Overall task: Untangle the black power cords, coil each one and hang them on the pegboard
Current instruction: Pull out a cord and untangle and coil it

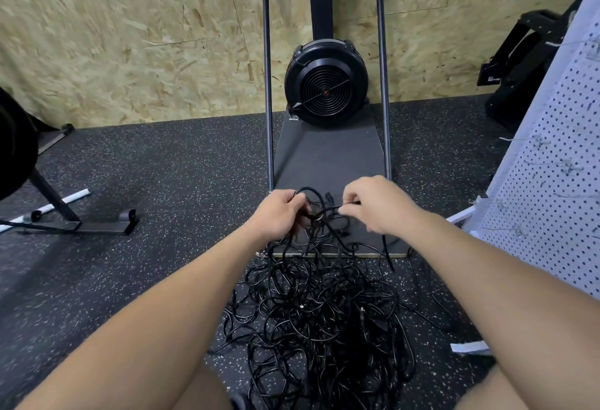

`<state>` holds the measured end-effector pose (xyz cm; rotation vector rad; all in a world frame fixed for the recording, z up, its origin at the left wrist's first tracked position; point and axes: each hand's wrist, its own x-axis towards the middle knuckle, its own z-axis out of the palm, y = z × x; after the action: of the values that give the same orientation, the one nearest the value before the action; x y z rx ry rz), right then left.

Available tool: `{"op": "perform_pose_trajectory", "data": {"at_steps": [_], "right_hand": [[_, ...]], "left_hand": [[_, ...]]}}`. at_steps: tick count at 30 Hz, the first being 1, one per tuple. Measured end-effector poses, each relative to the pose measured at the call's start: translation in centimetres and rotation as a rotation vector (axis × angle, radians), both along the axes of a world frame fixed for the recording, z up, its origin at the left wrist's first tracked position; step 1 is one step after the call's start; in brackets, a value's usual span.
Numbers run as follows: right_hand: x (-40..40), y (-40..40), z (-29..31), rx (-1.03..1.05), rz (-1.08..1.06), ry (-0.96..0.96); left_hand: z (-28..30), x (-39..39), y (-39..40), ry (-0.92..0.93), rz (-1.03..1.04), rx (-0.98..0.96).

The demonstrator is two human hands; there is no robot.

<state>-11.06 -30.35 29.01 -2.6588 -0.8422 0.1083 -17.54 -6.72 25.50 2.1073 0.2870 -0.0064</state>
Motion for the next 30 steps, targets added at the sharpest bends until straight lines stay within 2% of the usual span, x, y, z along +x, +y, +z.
{"op": "perform_pose_trajectory", "data": {"at_steps": [3, 5, 9, 12, 14, 19, 28, 30], "right_hand": [[0.8, -1.4, 0.6, 0.196, -0.035, 0.063], [1.0, -2.5, 0.7, 0.231, -0.005, 0.150], [1.7, -4.2, 0.3, 0.055, 0.082, 0.389], [2.1, -5.5, -1.0, -0.200, 0.131, 0.516], [2.3, -5.8, -2.3, -0.300, 0.141, 0.463], [2.6, -3.9, -3.7, -0.135, 0.156, 0.257], [1.7, -1.8, -2.8, -0.003, 0.154, 0.257], [1.1, -1.2, -2.0, 0.087, 0.132, 0.251]], "left_hand": [[-0.6, 0.4, 2.1, 0.007, 0.148, -0.032], [-0.8, 0.7, 3.1, 0.008, 0.218, -0.062], [-1.3, 1.3, 4.7, -0.012, 0.351, 0.061], [-0.9, 1.4, 5.3, -0.047, 0.430, 0.019], [-0.6, 1.5, 5.5, -0.069, 0.431, -0.034], [-0.4, 1.3, 3.9, -0.070, 0.263, -0.114], [0.1, 1.0, 0.5, -0.064, 0.059, -0.263], [0.1, 1.0, -0.3, -0.059, 0.029, -0.316]]}}
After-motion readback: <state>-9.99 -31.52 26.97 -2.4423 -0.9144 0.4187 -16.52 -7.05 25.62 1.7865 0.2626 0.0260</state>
